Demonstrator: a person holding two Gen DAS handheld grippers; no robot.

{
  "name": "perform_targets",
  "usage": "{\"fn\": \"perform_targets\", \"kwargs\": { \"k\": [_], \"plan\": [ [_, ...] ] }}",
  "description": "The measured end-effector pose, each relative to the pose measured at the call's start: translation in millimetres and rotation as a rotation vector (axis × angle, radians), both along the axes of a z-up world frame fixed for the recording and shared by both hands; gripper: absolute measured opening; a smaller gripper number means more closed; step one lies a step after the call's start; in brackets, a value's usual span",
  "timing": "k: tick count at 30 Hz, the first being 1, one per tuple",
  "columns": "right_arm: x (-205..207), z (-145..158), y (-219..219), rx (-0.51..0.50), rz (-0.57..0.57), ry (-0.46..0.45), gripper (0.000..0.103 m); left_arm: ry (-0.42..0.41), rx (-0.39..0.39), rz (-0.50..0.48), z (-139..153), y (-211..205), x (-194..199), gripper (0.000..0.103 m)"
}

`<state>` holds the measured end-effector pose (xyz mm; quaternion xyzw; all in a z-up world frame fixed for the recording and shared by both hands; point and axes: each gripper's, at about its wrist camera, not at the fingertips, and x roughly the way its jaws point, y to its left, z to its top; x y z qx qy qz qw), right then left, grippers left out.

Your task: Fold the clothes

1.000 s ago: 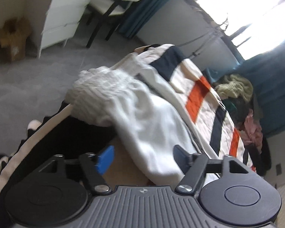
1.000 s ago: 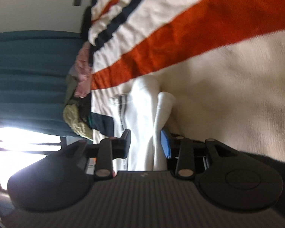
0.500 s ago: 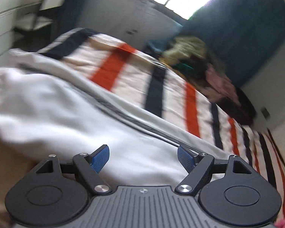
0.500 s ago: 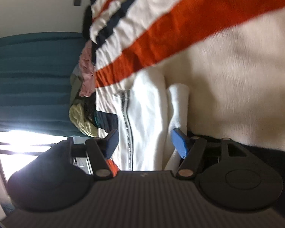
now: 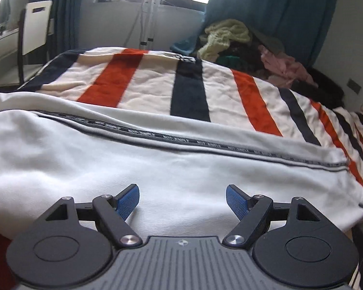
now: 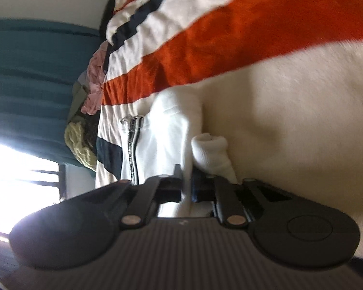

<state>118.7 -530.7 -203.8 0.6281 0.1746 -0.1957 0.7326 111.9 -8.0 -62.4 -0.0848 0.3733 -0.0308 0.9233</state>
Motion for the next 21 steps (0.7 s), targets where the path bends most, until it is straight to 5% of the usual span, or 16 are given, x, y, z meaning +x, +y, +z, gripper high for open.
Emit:
{"fn": "perform_targets", "kwargs": {
  "k": [10,17,19,21],
  "plan": [
    [-34.8,32.0,11.7,-0.083,-0.096,-0.029,0.005,-0.007,0.002,-0.053,0.2,-0.2,-4.8,0.080],
    [-46.2,20.7,11.3,0.040,-0.071,0.041,0.010,-0.011,-0.022,-0.044,3.6,9.2,-14.5,0.080],
    [-50.4,18.3,15.7,0.083,-0.062,0.029,0.022,-0.011,-0.031,-0.043,4.1,11.7,-17.5,0.080],
    [-54.5,15.8,20.0,0.126,-0.054,0.017,0.069,-0.011,-0.036,-0.041,4.1,13.1,-20.7,0.080]
  ]
}}
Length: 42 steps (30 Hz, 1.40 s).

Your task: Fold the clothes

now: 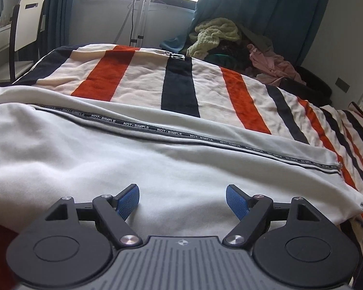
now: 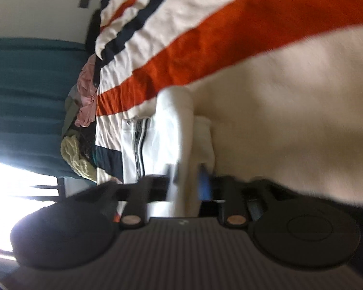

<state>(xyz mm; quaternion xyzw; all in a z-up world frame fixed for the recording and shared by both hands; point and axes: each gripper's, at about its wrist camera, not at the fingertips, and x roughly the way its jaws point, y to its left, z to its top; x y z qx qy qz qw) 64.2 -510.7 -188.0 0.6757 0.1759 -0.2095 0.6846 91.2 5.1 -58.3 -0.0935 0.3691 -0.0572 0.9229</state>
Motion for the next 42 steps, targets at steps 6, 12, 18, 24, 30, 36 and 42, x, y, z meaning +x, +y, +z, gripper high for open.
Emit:
{"fn": "perform_targets", "kwargs": {
  "k": [6,12,18,24,30,36,42],
  "plan": [
    [-8.8,-8.1,12.0,0.120,0.026,-0.037,0.079,0.006,-0.011,0.015,-1.2,1.7,-6.2,0.081],
    [41.9,-23.6,7.5,0.083,0.142,-0.044,0.080,-0.003,-0.005,0.026,-1.0,-2.2,-7.4,0.081],
    [60.2,-40.4,-11.2,0.054,0.108,-0.241,0.080,0.007,0.022,0.038,-9.1,-4.8,-4.6,0.081],
    [75.6,-32.3,-20.6,-0.043,0.173,-0.348,0.080,-0.007,0.051,0.050,-13.6,-10.4,0.2,0.081],
    [89.5,-30.5,-28.2,-0.109,0.219,-0.349,0.080,-0.026,0.127,0.061,-19.5,-18.6,3.8,0.081],
    [104.1,-33.1,-28.5,-0.146,0.228,-0.181,0.041,0.000,0.185,0.012,-29.8,-26.2,3.1,0.087],
    [103.3,-11.1,-19.0,-0.341,0.222,-0.093,0.015,0.022,0.225,-0.022,-38.9,-30.5,2.7,0.089]
  ]
}}
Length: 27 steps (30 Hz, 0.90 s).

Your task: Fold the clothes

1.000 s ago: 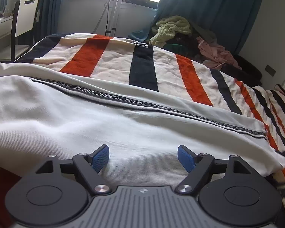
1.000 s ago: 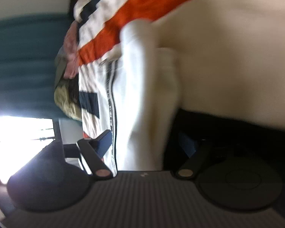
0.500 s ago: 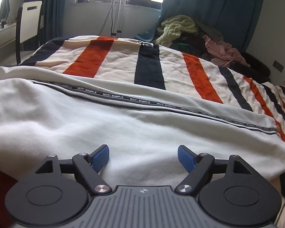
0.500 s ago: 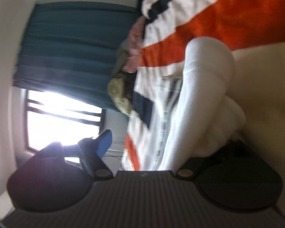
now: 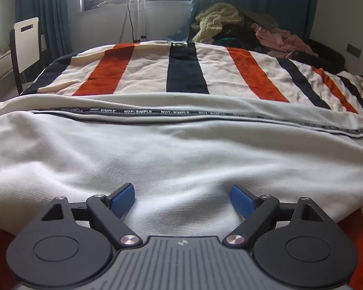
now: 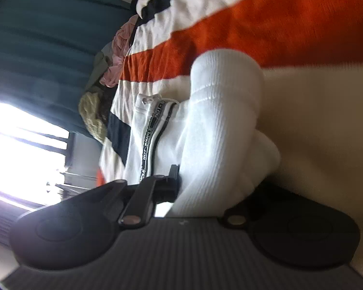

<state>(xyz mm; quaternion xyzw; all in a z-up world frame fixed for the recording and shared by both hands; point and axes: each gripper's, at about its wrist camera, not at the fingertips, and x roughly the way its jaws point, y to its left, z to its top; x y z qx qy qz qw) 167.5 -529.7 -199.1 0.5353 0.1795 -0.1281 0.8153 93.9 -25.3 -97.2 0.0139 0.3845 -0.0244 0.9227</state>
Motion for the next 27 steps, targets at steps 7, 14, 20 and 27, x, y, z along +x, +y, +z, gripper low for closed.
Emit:
{"fn": "perform_targets", "kwargs": {
  "k": [7,14,20,27],
  "plan": [
    [-4.6,35.1,17.7,-0.284,-0.020,0.004,0.014,0.021,0.042,-0.020,-6.6,-3.8,0.6,0.090],
    [-14.0,75.9,46.8,-0.540,-0.034,-0.034,0.013,-0.020,0.034,-0.029,9.4,-3.8,-3.5,0.090],
    [-13.6,138.5,123.8,-0.895,0.052,-0.123,0.012,-0.085,-0.081,0.014,38.6,22.6,-5.3,0.090],
    [-25.4,140.1,270.3,-1.253,0.296,-0.286,0.012,-0.163,-0.274,0.185,70.2,92.6,-3.0,0.093]
  ]
}}
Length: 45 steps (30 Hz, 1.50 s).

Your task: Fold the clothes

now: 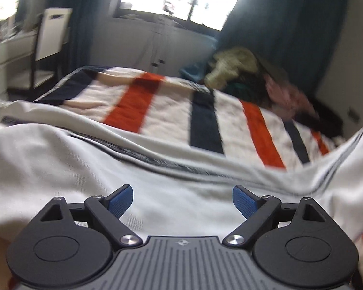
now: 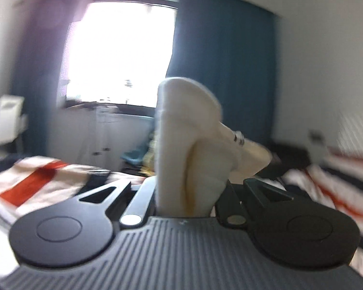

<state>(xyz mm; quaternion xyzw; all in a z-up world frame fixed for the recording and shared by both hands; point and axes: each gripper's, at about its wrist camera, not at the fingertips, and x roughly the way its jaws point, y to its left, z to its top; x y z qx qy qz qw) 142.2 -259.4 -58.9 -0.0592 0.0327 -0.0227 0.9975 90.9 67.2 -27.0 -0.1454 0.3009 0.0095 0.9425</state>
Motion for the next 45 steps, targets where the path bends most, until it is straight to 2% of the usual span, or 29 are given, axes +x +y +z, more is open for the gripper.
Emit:
{"fn": "perform_targets", "kwargs": {
  "k": [5,9,11,15,17,18,21,22,23,24,25,28,30,34,37,39,42,45],
  "plan": [
    [-10.7,-18.1,107.2,-0.240,0.192,-0.014,0.012,-0.026,-0.094,0.140,7.2,47.3,-3.8,0.094],
    [-9.5,-87.8,160.9,-0.395,0.360,0.145,0.012,0.003,-0.178,0.160,1.9,61.3,-0.5,0.094],
    [-7.5,-112.8,169.2,-0.434,0.403,0.229,0.012,0.019,-0.179,0.144,-1.1,59.5,3.1,0.094],
    [-2.6,-102.7,156.7,-0.365,0.430,0.278,0.015,0.050,-0.135,0.103,-9.5,45.9,9.8,0.094],
    [-9.8,-94.6,156.8,-0.331,0.467,0.332,0.021,0.066,-0.135,0.080,-13.7,41.2,12.0,0.094],
    [-13.3,-90.6,156.8,-0.313,0.485,0.359,0.031,0.073,-0.132,0.073,-15.6,39.0,12.2,0.094],
    [-24.1,-78.5,156.9,-0.261,0.539,0.441,0.052,0.092,-0.135,0.056,-20.9,36.4,11.7,0.094],
    [-30.4,-75.0,157.1,-0.237,0.562,0.469,0.055,0.098,-0.140,0.049,-22.9,35.7,11.7,0.094],
    [-38.5,-71.1,154.5,-0.197,0.591,0.496,0.066,0.101,-0.142,0.045,-24.3,34.5,11.2,0.094],
    [-41.0,-64.9,146.3,-0.148,0.616,0.521,0.072,0.103,-0.143,0.041,-25.3,33.0,10.3,0.094],
    [-43.6,-59.1,137.7,-0.101,0.627,0.538,0.073,0.106,-0.142,0.035,-26.4,31.1,9.9,0.094],
    [-51.7,-44.0,109.1,0.038,0.585,0.549,0.073,0.107,-0.122,0.008,-29.2,21.0,5.8,0.094],
    [-54.0,-38.1,90.0,0.117,0.519,0.537,0.073,0.105,-0.091,-0.010,-30.0,12.5,2.3,0.094],
    [-43.1,-42.8,59.2,0.192,0.233,0.521,0.073,0.082,0.024,-0.066,-28.1,-11.6,-8.6,0.094],
    [-28.5,-50.8,35.9,0.282,0.112,0.541,0.073,0.078,0.068,-0.124,-30.1,-30.2,-12.9,0.094],
    [-21.8,-57.9,24.7,0.308,0.052,0.570,0.072,0.088,0.100,-0.148,-34.6,-43.3,-12.1,0.094],
    [-12.4,-78.6,16.9,0.278,-0.036,0.647,0.075,0.104,0.150,-0.168,-43.4,-56.9,-12.1,0.094],
    [-7.7,-89.6,10.8,0.335,-0.043,0.677,0.074,0.117,0.201,-0.188,-51.3,-66.6,-13.0,0.094]
  ]
}}
